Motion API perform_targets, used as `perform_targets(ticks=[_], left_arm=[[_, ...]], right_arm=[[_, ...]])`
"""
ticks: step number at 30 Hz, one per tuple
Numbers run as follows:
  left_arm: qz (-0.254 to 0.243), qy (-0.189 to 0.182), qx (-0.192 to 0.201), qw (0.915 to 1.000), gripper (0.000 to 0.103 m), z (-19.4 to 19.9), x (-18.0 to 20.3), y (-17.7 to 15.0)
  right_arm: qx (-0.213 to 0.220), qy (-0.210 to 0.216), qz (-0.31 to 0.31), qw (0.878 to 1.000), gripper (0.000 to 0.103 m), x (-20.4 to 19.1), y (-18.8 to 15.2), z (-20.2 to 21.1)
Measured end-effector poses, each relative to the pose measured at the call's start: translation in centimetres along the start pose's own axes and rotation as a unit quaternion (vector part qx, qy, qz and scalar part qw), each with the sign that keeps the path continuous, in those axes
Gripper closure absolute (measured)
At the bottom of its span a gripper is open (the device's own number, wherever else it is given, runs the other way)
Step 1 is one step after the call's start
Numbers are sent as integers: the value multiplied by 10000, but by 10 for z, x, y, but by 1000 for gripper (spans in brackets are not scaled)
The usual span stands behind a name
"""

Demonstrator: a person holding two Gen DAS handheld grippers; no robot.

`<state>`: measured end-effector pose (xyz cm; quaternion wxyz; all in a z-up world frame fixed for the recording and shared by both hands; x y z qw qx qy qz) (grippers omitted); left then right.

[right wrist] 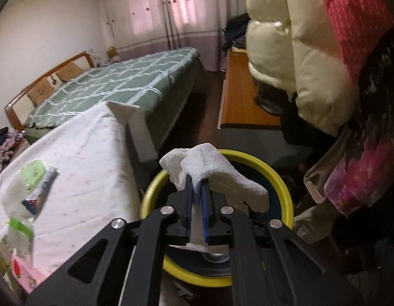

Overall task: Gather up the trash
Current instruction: 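Carry the tissue over the bin and open the right tool, then grasp the green-labelled plastic bottle with the left tool and lift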

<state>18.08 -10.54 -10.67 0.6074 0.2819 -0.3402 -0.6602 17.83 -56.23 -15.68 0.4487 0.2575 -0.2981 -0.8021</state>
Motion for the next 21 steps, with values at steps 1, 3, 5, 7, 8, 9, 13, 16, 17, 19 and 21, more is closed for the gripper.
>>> perform_targets(ticks=[1, 3, 5, 7, 8, 9, 13, 16, 17, 19, 21], left_arm=[[-29, -8, -15, 10000, 5, 0, 2, -1], [-72, -22, -39, 10000, 5, -1, 7, -3], [-114, -43, -62, 9999, 5, -2, 10, -5], [-151, -46, -84, 9998, 5, -3, 13, -7], [-167, -49, -97, 9998, 5, -4, 14, -7], [-182, -56, -111, 9998, 5, -5, 16, -8], [-251, -67, -154, 9995, 5, -8, 20, -11], [-340, -53, -218, 9992, 5, -12, 24, -15], [-371, -31, -228, 9990, 6, -13, 25, -16], [-416, 13, -266, 9988, 11, -16, 26, -18], [-425, 20, -313, 9986, 16, -18, 26, -21]], right_arm=[[-27, -25, -35, 10000, 92, 2, -2, -2], [-92, -74, -81, 9999, 86, 7, -6, -5], [-143, -109, -95, 9998, 82, 10, -10, -7], [-155, -102, -116, 9998, 81, 12, -12, -9], [-161, -99, -117, 9998, 81, 11, -13, -8], [-158, -82, -125, 9998, 81, 10, -14, -8], [-128, -23, -130, 9998, 76, 9, -14, -6], [-133, 37, -149, 9998, 76, 8, -15, -4], [-139, 53, -145, 9998, 76, 7, -16, -4], [-152, 82, -139, 9998, 76, 7, -16, -4], [-150, 102, -139, 9997, 76, 5, -17, -3]])
Point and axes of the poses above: each gripper's, at about its wrist camera, not at the fingertips, and z roughly against the way its jaws point, x to its right, y to its top, the point moved 9 cm from there along -z, roughly the way its jaws point, and after that the axes turned 3 degrees about y, right-handed, at the moved point
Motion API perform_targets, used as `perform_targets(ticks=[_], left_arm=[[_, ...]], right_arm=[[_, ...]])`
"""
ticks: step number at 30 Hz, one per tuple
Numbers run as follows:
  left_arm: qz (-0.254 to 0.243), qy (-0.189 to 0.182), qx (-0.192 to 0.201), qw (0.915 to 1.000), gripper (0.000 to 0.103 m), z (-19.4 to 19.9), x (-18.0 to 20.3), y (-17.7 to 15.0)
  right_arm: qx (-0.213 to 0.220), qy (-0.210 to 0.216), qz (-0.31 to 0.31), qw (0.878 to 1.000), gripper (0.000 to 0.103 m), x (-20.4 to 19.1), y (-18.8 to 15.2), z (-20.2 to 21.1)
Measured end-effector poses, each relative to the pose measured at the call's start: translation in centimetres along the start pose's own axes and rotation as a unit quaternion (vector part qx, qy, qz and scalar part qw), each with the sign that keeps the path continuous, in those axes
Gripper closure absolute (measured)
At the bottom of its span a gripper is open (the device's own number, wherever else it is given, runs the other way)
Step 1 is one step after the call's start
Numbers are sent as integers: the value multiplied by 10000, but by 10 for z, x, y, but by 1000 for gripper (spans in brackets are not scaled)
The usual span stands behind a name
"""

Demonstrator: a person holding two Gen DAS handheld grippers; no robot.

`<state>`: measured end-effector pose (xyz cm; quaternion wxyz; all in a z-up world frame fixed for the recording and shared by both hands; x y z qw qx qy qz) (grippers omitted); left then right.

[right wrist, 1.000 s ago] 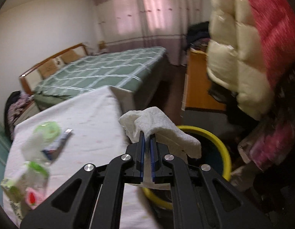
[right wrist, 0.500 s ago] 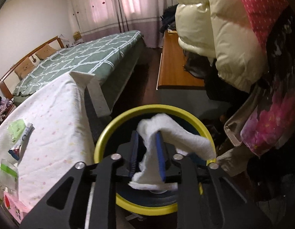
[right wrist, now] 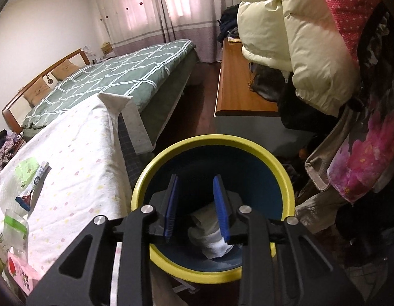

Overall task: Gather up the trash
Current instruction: 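Grasp the green-labelled plastic bottle with the left tool and lift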

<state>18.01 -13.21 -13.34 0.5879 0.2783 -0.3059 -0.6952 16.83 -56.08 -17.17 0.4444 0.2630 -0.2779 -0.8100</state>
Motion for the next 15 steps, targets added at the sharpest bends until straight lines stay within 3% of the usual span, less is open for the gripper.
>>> perform_targets(ticks=[10, 15], left_arm=[[-79, 11, -158, 9998, 43, -16, -7, -6], [-74, -7, -106, 9999, 45, -15, -8, -4]], right_arm=[[-9, 54, -2, 10000, 76, -2, -1, 1], [-21, 95, 16, 10000, 76, -7, -3, 2]])
Point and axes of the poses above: each gripper's, at about its wrist camera, not at the fingertips, and z roughly against the way its jaws point, x to its right, y to its top, the point moved 9 cm from there along -z, roughly the way its jaws point, and after that the axes turned 3 degrees about y, right-handed, at the moved point
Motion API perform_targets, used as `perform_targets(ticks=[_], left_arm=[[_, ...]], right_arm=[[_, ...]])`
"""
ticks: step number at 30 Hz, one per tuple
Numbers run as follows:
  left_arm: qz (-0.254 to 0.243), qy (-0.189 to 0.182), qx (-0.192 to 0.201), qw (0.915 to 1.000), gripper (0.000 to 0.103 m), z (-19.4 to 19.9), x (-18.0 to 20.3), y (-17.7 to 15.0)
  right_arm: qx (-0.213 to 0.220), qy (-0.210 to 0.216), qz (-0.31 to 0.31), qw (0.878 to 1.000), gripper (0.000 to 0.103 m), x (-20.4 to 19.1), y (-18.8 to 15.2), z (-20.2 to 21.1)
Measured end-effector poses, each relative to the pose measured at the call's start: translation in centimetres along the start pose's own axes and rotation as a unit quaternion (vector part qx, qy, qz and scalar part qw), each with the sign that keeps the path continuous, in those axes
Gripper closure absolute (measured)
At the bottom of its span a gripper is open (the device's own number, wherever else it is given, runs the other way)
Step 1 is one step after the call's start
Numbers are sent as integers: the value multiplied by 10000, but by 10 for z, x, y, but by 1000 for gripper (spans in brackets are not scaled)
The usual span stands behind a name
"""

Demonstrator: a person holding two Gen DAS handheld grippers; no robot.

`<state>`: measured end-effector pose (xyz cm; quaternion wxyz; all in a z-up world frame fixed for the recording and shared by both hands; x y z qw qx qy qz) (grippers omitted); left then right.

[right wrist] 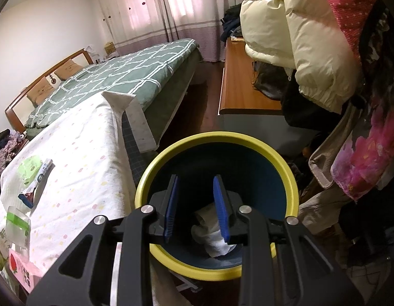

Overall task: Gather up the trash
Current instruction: 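Grasp the green-labelled plastic bottle with the left tool and lift, then carry the bottle over the bin and open the left tool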

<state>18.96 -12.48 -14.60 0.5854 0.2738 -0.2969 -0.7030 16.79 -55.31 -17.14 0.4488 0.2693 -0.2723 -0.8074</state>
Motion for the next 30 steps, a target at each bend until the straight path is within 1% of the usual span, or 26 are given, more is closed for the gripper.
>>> perform_targets(ticks=[5, 13, 23, 30], left_arm=[[120, -52, 171, 9998, 46, 8, -5, 8], [121, -3, 482, 9988, 48, 25, -9, 30], [169, 119, 743, 9970, 50, 27, -16, 60], [91, 120, 943, 9954, 50, 36, -8, 83]], right_arm=[[19, 27, 8, 10000, 76, -2, 0, 2], [38, 66, 19, 10000, 76, -4, -1, 4], [77, 109, 18, 9999, 76, -3, 0, 10], [108, 179, -16, 9998, 76, 1, 0, 14]])
Point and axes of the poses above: each gripper's, at about its wrist camera, not at the fingertips, and z roughly against the way its jaws point, x to its right, y to its top, the point moved 9 cm from there along -z, roughly the way its jaws point, and after that the axes turned 3 degrees about y, right-handed, at the moved point
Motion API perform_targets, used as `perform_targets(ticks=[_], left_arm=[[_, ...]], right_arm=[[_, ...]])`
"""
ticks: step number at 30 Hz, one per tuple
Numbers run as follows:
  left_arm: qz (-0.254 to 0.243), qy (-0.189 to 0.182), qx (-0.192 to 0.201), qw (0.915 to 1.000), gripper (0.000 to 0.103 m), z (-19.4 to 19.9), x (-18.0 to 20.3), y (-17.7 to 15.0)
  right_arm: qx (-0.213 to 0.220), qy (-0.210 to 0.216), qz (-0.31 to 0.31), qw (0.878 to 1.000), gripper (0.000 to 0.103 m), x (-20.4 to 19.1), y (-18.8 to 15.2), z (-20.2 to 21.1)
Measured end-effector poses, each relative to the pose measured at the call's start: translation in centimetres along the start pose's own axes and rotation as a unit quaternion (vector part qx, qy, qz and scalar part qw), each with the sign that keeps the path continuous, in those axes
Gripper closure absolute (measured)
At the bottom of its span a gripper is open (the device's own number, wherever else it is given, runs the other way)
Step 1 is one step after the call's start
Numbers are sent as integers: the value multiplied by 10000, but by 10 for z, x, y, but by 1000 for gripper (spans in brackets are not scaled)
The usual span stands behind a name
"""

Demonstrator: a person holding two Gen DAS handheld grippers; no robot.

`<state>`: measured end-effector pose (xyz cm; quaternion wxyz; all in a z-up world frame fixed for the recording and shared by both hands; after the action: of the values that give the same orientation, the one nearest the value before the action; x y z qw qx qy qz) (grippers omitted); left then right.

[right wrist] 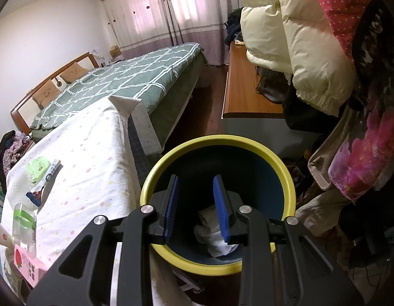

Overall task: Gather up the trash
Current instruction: 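Carry the bottle over the bin and open the left tool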

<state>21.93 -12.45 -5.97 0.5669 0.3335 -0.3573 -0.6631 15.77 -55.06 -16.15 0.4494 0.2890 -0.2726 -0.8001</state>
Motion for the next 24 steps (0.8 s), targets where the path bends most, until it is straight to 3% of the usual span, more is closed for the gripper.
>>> perform_targets(ticks=[6, 12, 18, 24], left_arm=[[-62, -74, 128, 9999, 50, 9, 16, 18], [-244, -422, 273, 9984, 50, 18, 55, 35], [-431, -871, 304, 9948, 50, 19, 112, 47], [-743, -1394, 126, 9874, 50, 7, 193, 43]], right_arm=[[-7, 71, -26, 10000, 76, 6, -1, 2], [35, 83, -113, 9999, 76, 20, -3, 7], [30, 33, -238, 9997, 76, 46, -11, 13], [-7, -25, -334, 9994, 76, 72, -22, 19]])
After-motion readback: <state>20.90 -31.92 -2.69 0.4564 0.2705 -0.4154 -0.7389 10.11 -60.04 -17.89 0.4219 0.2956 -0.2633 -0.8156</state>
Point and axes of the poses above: each gripper's, at about its wrist camera, not at the fingertips, and z roughly against the way its jaws point, x to its right, y to its top, the point moved 9 cm from there along -z, roughly the way its jaws point, and after that the axes turned 3 degrees about y, right-handed, at the moved point
